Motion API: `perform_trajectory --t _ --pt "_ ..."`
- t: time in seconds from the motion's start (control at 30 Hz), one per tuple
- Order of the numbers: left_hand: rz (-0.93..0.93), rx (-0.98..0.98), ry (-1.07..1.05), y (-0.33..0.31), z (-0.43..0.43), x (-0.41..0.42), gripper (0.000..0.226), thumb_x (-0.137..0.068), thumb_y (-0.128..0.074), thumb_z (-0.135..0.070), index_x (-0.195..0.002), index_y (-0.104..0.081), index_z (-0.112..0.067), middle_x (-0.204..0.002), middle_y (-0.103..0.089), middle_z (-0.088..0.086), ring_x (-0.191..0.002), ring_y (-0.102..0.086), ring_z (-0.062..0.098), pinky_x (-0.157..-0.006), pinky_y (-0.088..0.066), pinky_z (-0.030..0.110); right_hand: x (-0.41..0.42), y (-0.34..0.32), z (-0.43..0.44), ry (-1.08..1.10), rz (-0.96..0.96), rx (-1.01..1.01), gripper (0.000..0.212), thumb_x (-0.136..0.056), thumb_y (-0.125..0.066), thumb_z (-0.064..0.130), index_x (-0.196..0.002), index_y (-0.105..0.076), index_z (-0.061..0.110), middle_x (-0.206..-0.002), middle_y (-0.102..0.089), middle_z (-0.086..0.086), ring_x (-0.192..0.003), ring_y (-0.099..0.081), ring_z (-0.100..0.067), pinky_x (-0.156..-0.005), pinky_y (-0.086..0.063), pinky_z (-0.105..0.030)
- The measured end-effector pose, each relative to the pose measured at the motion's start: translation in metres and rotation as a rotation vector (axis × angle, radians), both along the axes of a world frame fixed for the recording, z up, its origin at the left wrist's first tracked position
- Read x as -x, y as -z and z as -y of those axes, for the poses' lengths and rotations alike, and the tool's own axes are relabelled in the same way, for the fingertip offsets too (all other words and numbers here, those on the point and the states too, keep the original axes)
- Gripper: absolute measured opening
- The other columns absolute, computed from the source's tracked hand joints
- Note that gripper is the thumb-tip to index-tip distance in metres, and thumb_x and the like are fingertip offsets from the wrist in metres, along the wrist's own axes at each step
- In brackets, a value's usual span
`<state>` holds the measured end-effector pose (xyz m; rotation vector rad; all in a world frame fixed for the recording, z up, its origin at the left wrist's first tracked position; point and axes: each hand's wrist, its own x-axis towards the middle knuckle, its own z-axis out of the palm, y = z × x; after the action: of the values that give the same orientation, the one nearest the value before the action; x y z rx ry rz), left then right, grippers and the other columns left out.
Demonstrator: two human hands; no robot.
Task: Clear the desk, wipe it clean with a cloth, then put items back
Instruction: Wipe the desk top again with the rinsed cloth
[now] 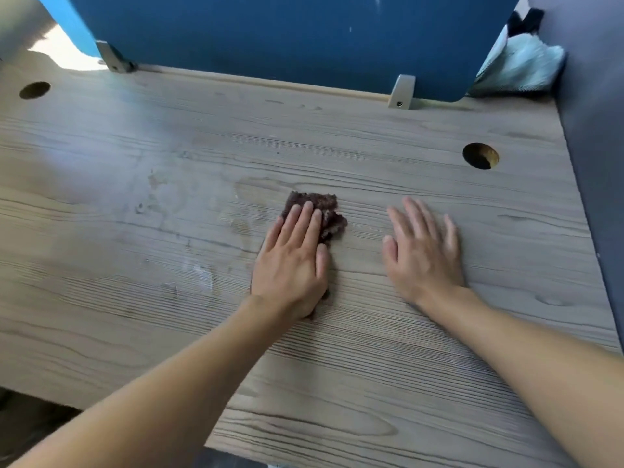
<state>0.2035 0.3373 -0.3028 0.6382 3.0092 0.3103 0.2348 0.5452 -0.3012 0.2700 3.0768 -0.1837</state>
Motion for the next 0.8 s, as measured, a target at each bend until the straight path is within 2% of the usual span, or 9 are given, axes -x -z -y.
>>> perform_trajectory --t 0.1,0.2,0.27,0.37,0.43,0.57,0.67,0.73,0.8 --pt "-0.051 -0.003 0.319 -0.005 0.008 -0.052 0.062 -0.101 -0.025 -0.041 -0.156 -0.029 -0.014 -0.164 -0.019 0.003 -0.154 -0.007 0.016 -0.124 -0.01 0.038 -0.001 0.007 0.002 0.013 -0.038 -0.003 0.068 -0.094 -0.012 0.045 -0.154 -0.032 0.021 -0.166 -0.017 -0.003 -0.153 -0.008 -0.016 -0.121 -0.005 -0.054" --pt "-0.006 0.001 0.633 -0.005 0.027 -0.038 0.059 -0.102 -0.029 -0.037 -0.157 -0.027 -0.017 -0.165 -0.016 0.0 -0.154 -0.006 0.014 -0.125 -0.008 0.036 -0.001 0.006 0.002 0.024 -0.054 -0.014 0.065 -0.095 -0.017 0.043 -0.151 -0.04 0.019 -0.163 -0.025 -0.005 -0.152 -0.017 -0.019 -0.12 -0.013 -0.056" --pt "-0.029 0.022 0.572 -0.001 0.024 0.003 0.059 -0.101 -0.027 -0.037 -0.157 -0.027 -0.019 -0.165 -0.017 -0.001 -0.153 -0.008 0.012 -0.125 -0.008 0.034 0.0 0.007 0.002 0.023 -0.051 -0.016 0.063 -0.096 -0.021 0.042 -0.15 -0.042 0.019 -0.162 -0.027 -0.005 -0.151 -0.02 -0.019 -0.119 -0.015 -0.057" --pt "-0.039 0.041 0.199 -0.001 0.004 0.061 0.064 -0.098 -0.016 -0.041 -0.158 -0.02 -0.02 -0.166 -0.01 -0.002 -0.153 -0.002 0.011 -0.124 -0.002 0.033 -0.002 0.007 0.002 0.024 -0.044 -0.024 0.062 -0.097 -0.02 0.041 -0.152 -0.038 0.02 -0.164 -0.024 -0.004 -0.152 -0.017 -0.018 -0.12 -0.013 -0.056" --pt "-0.005 0.025 0.079 0.001 -0.008 0.065 0.065 -0.098 -0.013 -0.041 -0.159 -0.013 -0.02 -0.166 -0.004 -0.002 -0.153 0.006 0.01 -0.124 0.004 0.033 -0.002 0.007 0.001 0.026 -0.043 -0.034 0.061 -0.097 -0.02 0.041 -0.152 -0.037 0.02 -0.164 -0.023 -0.003 -0.152 -0.016 -0.017 -0.12 -0.014 -0.056" --pt "-0.039 -0.004 0.428 -0.008 0.007 0.001 0.061 -0.102 -0.023 -0.041 -0.158 -0.023 -0.015 -0.166 -0.014 0.002 -0.154 0.001 0.014 -0.124 -0.006 0.037 -0.001 0.006 0.003 0.035 -0.037 -0.046 0.061 -0.096 -0.023 0.042 -0.15 -0.043 0.02 -0.162 -0.027 -0.004 -0.151 -0.021 -0.018 -0.119 -0.017 -0.056" --pt "-0.003 0.0 0.693 -0.007 0.025 0.017 0.059 -0.102 -0.027 -0.038 -0.158 -0.025 -0.018 -0.165 -0.015 0.0 -0.154 -0.004 0.014 -0.124 -0.005 0.035 0.0 0.005 0.003 0.028 -0.019 -0.048 0.061 -0.097 -0.02 0.043 -0.152 -0.039 0.021 -0.164 -0.023 -0.003 -0.152 -0.017 -0.017 -0.12 -0.014 -0.055" --pt "-0.033 0.029 0.633 -0.003 0.018 0.054 0.06 -0.1 -0.027 -0.037 -0.157 -0.028 -0.019 -0.164 -0.019 0.0 -0.153 -0.01 0.014 -0.124 -0.005 0.032 0.001 0.005 0.002 0.03 -0.019 -0.039 0.062 -0.097 -0.019 0.043 -0.153 -0.037 0.021 -0.164 -0.021 -0.002 -0.152 -0.015 -0.017 -0.121 -0.012 -0.054" --pt "-0.056 0.025 0.359 -0.002 0.002 0.094 0.063 -0.097 -0.019 -0.041 -0.157 -0.026 -0.02 -0.165 -0.018 0.0 -0.153 -0.01 0.014 -0.124 -0.003 0.031 -0.001 0.004 0.002 0.03 -0.011 -0.032 0.062 -0.098 -0.018 0.043 -0.154 -0.034 0.022 -0.165 -0.018 -0.001 -0.153 -0.012 -0.016 -0.122 -0.01 -0.053"
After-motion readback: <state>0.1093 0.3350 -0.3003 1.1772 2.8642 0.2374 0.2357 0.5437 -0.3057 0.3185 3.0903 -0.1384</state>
